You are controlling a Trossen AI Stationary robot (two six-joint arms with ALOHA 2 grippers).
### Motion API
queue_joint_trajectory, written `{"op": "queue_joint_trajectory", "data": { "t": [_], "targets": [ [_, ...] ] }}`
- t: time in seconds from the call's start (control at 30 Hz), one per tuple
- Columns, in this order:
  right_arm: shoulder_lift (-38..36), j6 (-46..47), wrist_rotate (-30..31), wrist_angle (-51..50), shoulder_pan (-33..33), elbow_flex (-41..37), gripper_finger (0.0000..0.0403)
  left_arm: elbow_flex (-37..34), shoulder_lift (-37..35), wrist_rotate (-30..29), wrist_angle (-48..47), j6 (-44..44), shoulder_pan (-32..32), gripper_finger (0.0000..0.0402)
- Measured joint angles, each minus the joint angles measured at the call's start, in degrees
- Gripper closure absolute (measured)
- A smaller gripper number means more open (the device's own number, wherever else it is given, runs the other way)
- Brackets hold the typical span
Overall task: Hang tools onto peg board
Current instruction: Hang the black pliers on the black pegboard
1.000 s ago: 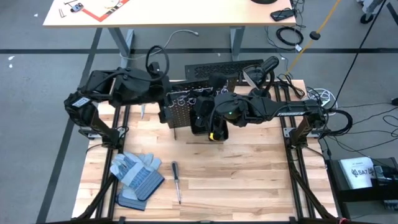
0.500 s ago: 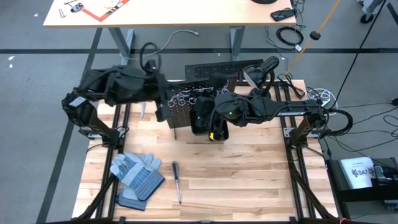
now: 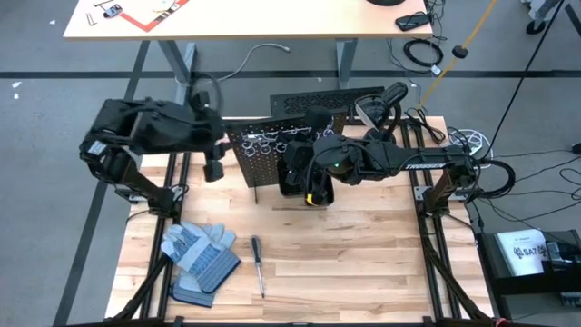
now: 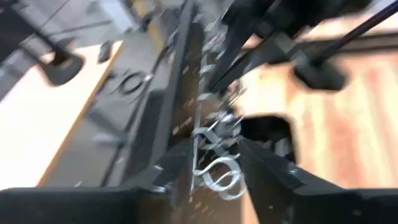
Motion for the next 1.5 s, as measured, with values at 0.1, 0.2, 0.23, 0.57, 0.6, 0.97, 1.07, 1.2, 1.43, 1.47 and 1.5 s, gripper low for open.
{"op": "queue_joint_trajectory", "data": {
  "t": [0.1,0.2,0.23,0.57,0.6,0.97,1.07,1.2,1.43,1.47,1.5],
  "targets": [
    [0.0,0.0,0.0,0.0,0.0,0.0,0.0403,0.0,1.6,-1.9,-3.0,-1.1,0.0,0.0223],
    [0.0,0.0,0.0,0.0,0.0,0.0,0.0403,-0.1,2.8,-1.7,-3.0,-1.1,0.0,0.0209],
    [0.0,0.0,0.0,0.0,0.0,0.0,0.0403,-0.1,3.0,-1.8,-2.8,-1.1,0.0,0.0208],
    [0.0,0.2,-0.1,0.0,0.1,0.0,0.0403,0.0,4.4,-2.6,-1.1,0.2,0.2,0.0274],
    [0.0,0.2,-0.1,0.0,0.1,0.0,0.0403,0.0,4.4,-2.8,-0.9,0.2,0.1,0.0290],
    [0.0,0.7,0.0,0.0,0.1,0.0,0.0403,0.0,4.5,-2.2,0.2,1.3,0.0,0.0367],
    [0.0,0.7,0.0,0.0,0.1,0.0,0.0403,0.0,4.5,-1.9,1.5,1.8,0.1,0.0367],
    [0.0,0.8,0.0,-0.1,0.1,0.0,0.0403,-0.1,4.5,-1.9,3.2,3.2,0.1,0.0367],
    [0.0,0.8,0.0,-0.5,0.1,0.0,0.0403,-0.1,4.3,-1.6,6.4,4.8,0.1,0.0367],
    [0.0,0.8,0.0,-0.6,0.1,0.0,0.0403,-0.1,4.3,-1.5,6.9,4.8,0.1,0.0367],
    [0.0,0.9,0.0,-0.8,0.1,0.0,0.0403,-0.1,4.3,-1.5,7.2,4.9,0.1,0.0367]
  ]
}}
